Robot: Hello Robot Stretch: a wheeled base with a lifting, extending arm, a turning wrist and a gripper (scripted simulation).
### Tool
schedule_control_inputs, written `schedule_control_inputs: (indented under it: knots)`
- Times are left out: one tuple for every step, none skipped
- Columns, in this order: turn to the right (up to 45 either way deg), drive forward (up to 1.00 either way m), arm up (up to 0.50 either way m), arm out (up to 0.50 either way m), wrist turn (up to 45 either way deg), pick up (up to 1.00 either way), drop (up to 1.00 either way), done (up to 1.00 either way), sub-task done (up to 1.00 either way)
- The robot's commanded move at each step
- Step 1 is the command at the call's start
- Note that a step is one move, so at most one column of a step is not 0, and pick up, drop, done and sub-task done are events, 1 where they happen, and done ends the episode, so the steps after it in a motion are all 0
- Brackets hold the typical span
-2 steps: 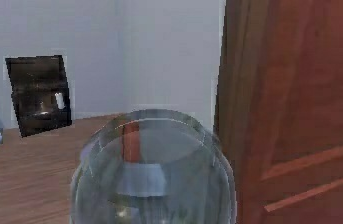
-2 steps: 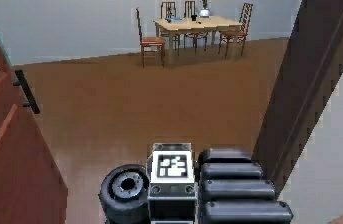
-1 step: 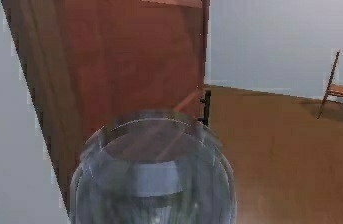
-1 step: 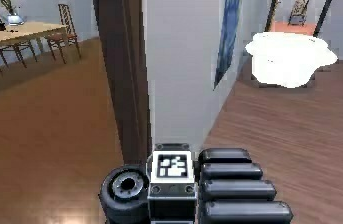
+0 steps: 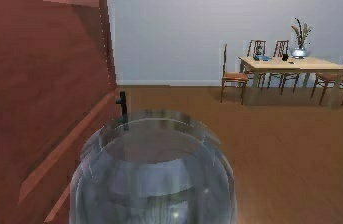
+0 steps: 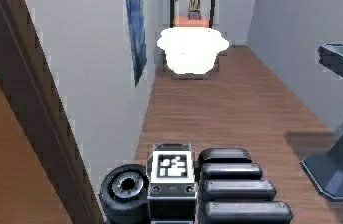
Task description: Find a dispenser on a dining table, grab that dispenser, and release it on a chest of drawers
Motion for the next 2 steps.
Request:
schedule_control_inputs:
  knots:
    - [0.0, 1.0, 0.0, 0.0, 0.0, 0.0, 0.0, 0.0, 0.0]
    - [6.0, 0.0, 0.0, 0.0, 0.0, 0.0, 0.0, 0.0, 0.0]
